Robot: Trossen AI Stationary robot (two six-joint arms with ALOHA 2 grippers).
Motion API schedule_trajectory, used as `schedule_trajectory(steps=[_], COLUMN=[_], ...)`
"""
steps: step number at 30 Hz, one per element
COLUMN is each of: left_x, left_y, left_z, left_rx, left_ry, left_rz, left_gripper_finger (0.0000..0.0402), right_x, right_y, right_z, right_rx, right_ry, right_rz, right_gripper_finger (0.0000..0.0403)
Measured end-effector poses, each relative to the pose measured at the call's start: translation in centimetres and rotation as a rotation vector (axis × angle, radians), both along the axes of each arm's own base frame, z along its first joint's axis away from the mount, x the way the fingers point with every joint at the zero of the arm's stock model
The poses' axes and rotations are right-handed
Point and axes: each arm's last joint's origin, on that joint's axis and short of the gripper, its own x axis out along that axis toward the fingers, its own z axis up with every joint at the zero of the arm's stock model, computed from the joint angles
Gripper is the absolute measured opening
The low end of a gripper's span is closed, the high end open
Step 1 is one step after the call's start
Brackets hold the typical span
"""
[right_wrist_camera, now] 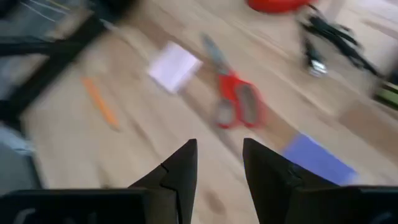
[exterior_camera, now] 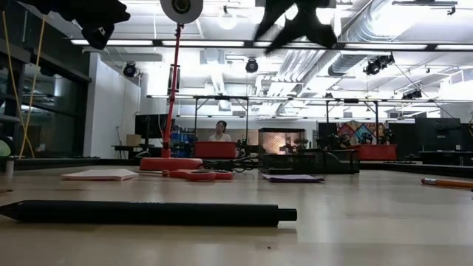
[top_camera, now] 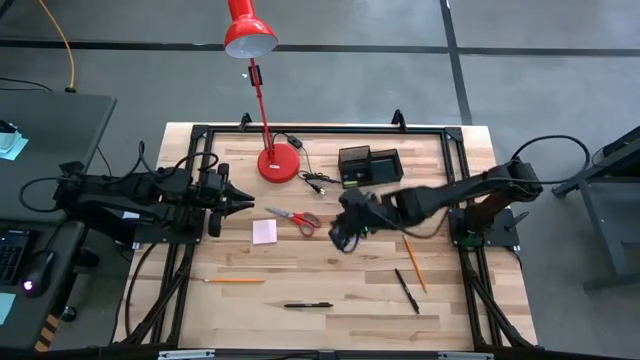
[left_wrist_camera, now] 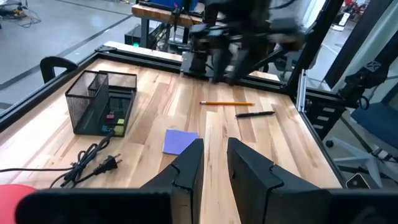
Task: Pick and place office supplies into organizer
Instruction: Put the left black pen into the black desk organizer
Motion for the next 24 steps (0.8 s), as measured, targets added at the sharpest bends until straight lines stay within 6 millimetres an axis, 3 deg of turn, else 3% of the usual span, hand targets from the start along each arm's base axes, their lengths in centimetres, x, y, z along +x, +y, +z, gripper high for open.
schedule_trajectory(steps=[6,9,16,20,24], left_x=[0.2,0.2,0.2,0.2,0.2], left_y=[0.0,0.0,0.0,0.0,0.1], left_z=[-0.1,-0.1,-0.1,-0.1,-0.1], left_rx=[-0.001,-0.001,-0.001,0.000,-0.013], left_ry=[0.013,0.012,0.012,0.011,0.011], left_rz=[0.001,0.001,0.003,0.010,0.035], left_gripper_finger=[0.0063,0.0063,0.0062,0.0062,0.0062], right_x=[0.2,0.0,-0.1,-0.3,-0.4], right_y=[3.3,3.6,4.4,6.4,8.7], right_z=[1.3,1.2,1.4,1.6,0.4], right_rx=[-0.110,-0.196,-0.127,-0.282,-0.397], right_ry=[-0.158,-0.133,-0.186,-0.241,-0.239], right_rz=[0.111,0.151,0.081,0.108,0.080], right_gripper_finger=[0.0117,0.0113,0.0094,0.0092,0.0091])
